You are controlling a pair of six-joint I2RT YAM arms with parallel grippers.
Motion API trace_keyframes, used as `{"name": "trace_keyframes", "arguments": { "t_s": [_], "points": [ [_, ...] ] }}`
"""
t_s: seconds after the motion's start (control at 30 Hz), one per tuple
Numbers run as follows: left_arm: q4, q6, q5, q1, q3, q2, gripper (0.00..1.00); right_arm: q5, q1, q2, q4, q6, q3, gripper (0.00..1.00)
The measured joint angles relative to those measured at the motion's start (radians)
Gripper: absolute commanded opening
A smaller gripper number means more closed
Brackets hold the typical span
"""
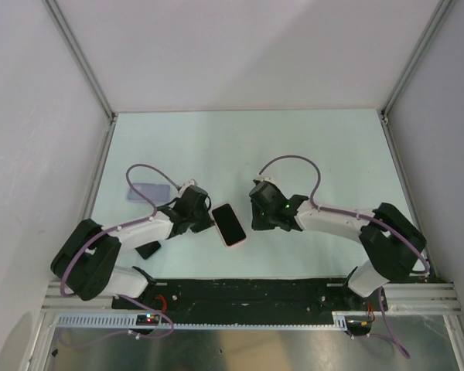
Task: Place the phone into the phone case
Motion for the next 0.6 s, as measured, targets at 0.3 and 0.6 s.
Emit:
{"name": "trace_keyframes", "arguments": {
  "t_s": [0.3, 0.6],
  "points": [
    [-0.003, -0.002, 0.019, -0.024, -0.028, -0.069, 0.01, -0.018, 0.044, -0.076, 0.020, 0.008, -0.014, 0.28],
    [-0.006, -0.022, 0.017, -0.102, -0.054, -0.073, 0.00, -0.051, 0.066, -0.021, 0.050, 0.008, -0.017, 0.26]
  ]
}}
